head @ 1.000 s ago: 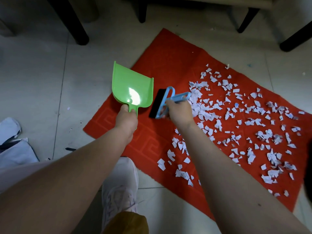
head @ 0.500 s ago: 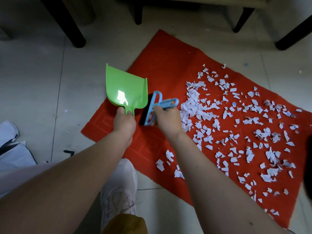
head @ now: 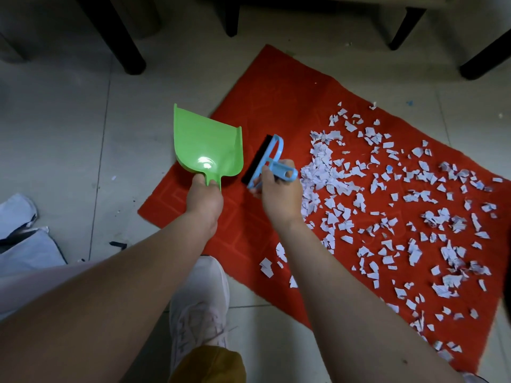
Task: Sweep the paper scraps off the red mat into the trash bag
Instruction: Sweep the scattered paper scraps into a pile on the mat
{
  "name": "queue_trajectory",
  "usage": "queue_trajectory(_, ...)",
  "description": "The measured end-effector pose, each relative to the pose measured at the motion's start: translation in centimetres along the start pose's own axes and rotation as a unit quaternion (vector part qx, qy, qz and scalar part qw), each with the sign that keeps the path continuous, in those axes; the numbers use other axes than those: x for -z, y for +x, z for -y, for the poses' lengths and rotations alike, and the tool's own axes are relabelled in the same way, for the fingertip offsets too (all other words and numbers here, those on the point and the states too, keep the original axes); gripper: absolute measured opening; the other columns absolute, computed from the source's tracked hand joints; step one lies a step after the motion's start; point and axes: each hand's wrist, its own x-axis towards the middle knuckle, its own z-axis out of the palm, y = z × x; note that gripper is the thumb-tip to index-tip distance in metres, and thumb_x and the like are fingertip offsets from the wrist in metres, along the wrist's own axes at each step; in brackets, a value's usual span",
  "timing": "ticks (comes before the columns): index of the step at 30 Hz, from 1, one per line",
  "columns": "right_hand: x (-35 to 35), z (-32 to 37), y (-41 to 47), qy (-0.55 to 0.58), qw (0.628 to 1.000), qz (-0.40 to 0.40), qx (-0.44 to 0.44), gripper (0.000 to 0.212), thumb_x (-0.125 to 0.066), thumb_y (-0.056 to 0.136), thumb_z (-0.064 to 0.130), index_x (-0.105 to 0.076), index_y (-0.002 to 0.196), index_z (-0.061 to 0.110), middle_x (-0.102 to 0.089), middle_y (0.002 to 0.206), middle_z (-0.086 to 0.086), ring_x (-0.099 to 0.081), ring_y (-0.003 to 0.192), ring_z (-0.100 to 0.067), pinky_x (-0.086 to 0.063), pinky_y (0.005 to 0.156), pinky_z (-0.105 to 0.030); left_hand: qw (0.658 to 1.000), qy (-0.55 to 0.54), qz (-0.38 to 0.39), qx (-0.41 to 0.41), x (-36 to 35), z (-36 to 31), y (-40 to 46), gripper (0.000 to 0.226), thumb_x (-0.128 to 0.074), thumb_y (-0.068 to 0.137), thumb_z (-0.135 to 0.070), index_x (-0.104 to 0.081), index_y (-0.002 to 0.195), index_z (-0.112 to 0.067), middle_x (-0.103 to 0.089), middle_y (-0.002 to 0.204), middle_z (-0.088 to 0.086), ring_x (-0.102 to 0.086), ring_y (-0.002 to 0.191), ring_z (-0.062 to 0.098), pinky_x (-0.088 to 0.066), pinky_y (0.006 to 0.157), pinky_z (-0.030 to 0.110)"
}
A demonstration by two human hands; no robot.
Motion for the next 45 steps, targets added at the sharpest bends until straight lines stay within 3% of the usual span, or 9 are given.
queue_trajectory(3,2.1,-0.8,1.3,-0.159,0.982,-0.087,0.046,0.009,-0.043,0.097,0.021,-0.045,0.096,0.012,-0.052,0.063,0.003,-0.059,0.063,-0.026,-0.053,0.06,-0.04,1.0,0.002,0.011,0.007,0.0,0.1,-0.1,0.028,-0.032,0.102,-0.016,-0.044,0.126,-0.014,-0.05,0.108,0.002,-0.047,0.092,0.017,-0.035,0.08,0.031)
queue_trajectory(7,4.1,-1.0,1.2,-0.093,0.968,-0.215,0.094,0.007,-0.043,0.097,0.024,-0.045,0.091,0.02,-0.053,0.065,0.0,-0.056,0.057,-0.022,-0.053,0.058,-0.044,1.0,0.007,0.018,0.005,-0.2,0.0,0.0,0.026,-0.032,0.102,-0.016,-0.045,0.124,-0.014,-0.05,0.106,0.003,-0.047,0.08,0.011,-0.035,0.077,0.031)
queue_trajectory(10,2.2,-0.9,0.8,-0.023,0.98,-0.163,0.113,0.013,-0.047,0.092,0.032,-0.042,0.08,0.033,-0.062,0.07,-0.007,-0.064,0.061,-0.031,-0.053,0.056,-0.049,1.0,0.0,0.014,0.001,-0.6,-0.1,0.1,0.025,-0.032,0.101,-0.016,-0.047,0.12,-0.014,-0.05,0.097,0.0,-0.045,0.075,0.008,-0.037,0.073,0.03)
queue_trajectory(14,0.0,-1.7,0.2,-0.096,0.989,-0.055,0.102,0.009,-0.048,0.092,0.026,-0.044,0.09,0.018,-0.064,0.07,-0.012,-0.063,0.063,-0.034,-0.052,0.059,-0.051,1.0,-0.002,0.017,0.0,-0.6,-0.1,-0.2,0.027,-0.033,0.101,-0.016,-0.046,0.124,-0.013,-0.052,0.102,0.002,-0.05,0.083,0.014,-0.039,0.075,0.032)
queue_trajectory(20,3.9,-2.7,0.3,-0.094,0.969,-0.202,0.11,0.009,-0.045,0.096,0.023,-0.046,0.093,0.014,-0.049,0.063,0.002,-0.049,0.054,-0.018,-0.045,0.053,-0.035,1.0,0.008,0.024,0.003,-0.6,-0.2,-0.4,0.032,-0.031,0.102,-0.016,-0.042,0.132,-0.014,-0.049,0.116,0.004,-0.047,0.099,0.018,-0.035,0.082,0.031)
queue_trajectory(28,1.8,-2.7,0.6,-0.09,0.989,-0.074,0.086,0.011,-0.047,0.089,0.032,-0.041,0.08,0.029,-0.064,0.071,-0.009,-0.065,0.063,-0.032,-0.054,0.057,-0.05,0.999,0.022,0.045,-0.009,-1.4,-0.3,-1.2,0.029,-0.033,0.102,-0.016,-0.045,0.127,-0.013,-0.052,0.104,0.003,-0.049,0.085,0.014,-0.035,0.076,0.03)
queue_trajectory(34,4.6,-3.0,0.5,-0.085,0.978,-0.158,0.105,0.009,-0.045,0.096,0.025,-0.045,0.095,0.016,-0.059,0.072,-0.008,-0.061,0.063,-0.028,-0.053,0.054,-0.045,0.998,0.04,0.046,-0.007,-1.3,0.3,-1.2,0.028,-0.032,0.102,-0.016,-0.045,0.126,-0.011,-0.05,0.103,0.003,-0.046,0.083,0.014,-0.034,0.076,0.03)
queue_trajectory(41,1.8,-2.8,0.7,-0.121,0.984,-0.074,0.11,0.01,-0.046,0.092,0.029,-0.042,0.092,0.019,-0.063,0.072,-0.009,-0.064,0.062,-0.029,-0.053,0.055,-0.049,0.998,0.032,0.047,-0.011,-1.6,0.2,-1.2,0.024,-0.033,0.101,-0.016,-0.048,0.12,-0.013,-0.049,0.087,-0.003,-0.045,0.073,0.007,-0.035,0.062,0.027)
queue_trajectory(45,3.9,-3.2,0.7,-0.129,0.97,-0.165,0.121,0.011,-0.046,0.096,0.024,-0.045,0.096,0.012,-0.05,0.062,0.004,-0.053,0.054,-0.018,-0.051,0.052,-0.04,0.998,0.033,0.047,-0.007,-1.3,0.3,-1.1,0.027,-0.032,0.101,-0.016,-0.047,0.124,-0.015,-0.051,0.098,0.0,-0.047,0.078,0.01,-0.035,0.074,0.029)
